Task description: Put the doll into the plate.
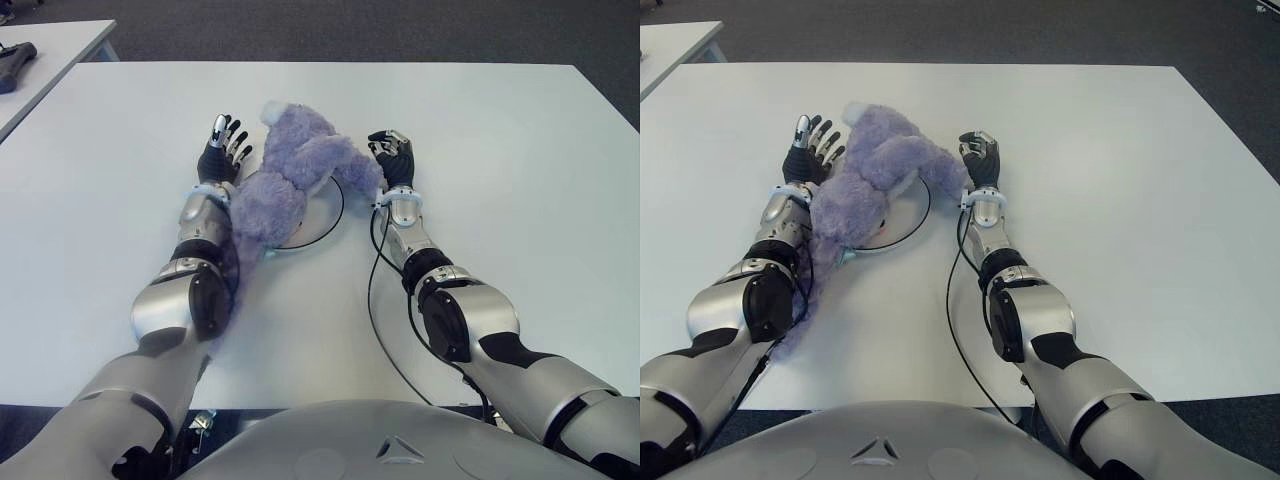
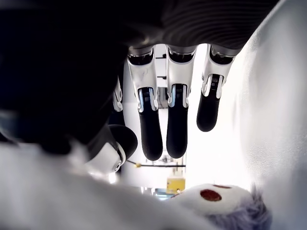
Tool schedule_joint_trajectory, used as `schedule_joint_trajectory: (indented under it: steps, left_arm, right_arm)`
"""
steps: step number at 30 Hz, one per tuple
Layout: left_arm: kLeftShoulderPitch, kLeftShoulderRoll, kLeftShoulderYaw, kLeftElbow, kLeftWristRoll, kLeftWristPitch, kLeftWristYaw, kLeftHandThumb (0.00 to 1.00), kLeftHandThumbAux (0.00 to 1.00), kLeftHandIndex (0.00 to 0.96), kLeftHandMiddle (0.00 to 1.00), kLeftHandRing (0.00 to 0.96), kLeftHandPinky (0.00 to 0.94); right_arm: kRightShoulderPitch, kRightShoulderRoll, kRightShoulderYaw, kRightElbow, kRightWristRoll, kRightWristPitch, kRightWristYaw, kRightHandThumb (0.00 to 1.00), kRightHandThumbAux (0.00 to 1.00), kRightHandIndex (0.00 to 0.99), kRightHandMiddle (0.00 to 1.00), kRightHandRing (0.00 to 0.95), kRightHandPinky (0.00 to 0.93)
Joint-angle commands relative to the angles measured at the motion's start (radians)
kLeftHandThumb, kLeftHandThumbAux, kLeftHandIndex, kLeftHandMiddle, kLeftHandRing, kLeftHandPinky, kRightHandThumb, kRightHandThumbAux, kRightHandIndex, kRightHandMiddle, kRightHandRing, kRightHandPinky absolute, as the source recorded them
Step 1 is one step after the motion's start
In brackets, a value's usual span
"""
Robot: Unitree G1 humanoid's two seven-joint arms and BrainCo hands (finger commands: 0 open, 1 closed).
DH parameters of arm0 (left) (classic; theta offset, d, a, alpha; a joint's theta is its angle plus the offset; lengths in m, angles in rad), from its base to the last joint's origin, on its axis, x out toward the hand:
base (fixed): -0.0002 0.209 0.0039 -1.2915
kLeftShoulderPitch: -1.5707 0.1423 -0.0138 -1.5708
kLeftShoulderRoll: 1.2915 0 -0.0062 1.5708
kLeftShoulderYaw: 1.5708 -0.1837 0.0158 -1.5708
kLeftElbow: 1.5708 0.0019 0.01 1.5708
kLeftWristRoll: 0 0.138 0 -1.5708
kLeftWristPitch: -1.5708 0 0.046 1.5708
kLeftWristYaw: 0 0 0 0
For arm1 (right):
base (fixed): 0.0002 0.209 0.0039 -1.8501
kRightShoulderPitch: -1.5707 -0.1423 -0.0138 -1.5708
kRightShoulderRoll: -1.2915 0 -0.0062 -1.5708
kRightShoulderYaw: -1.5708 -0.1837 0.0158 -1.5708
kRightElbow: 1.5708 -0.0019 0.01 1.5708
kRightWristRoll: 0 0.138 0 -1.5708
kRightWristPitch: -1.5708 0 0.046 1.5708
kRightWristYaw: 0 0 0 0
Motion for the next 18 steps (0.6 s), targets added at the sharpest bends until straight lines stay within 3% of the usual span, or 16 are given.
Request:
schedule_joint_trajectory:
  steps: [1, 18]
  left_arm:
    - [0.097, -0.086, 0.004, 0.07, -0.013, 0.065, -0.024, 0.0, 0.452, 0.0, 0.0, 0.0, 0.0]
    - [0.138, -0.139, 0.01, 0.059, -0.024, 0.006, -0.073, 0.0, 0.428, 0.0, 0.0, 0.0, 0.0]
  right_arm:
    - [0.206, 0.057, -0.014, 0.117, 0.005, 0.098, -0.001, 0.684, 0.743, 0.41, 0.369, 0.341, 0.266]
    - [0.209, 0.056, -0.009, 0.117, 0.001, 0.099, -0.004, 0.678, 0.744, 0.407, 0.353, 0.336, 0.255]
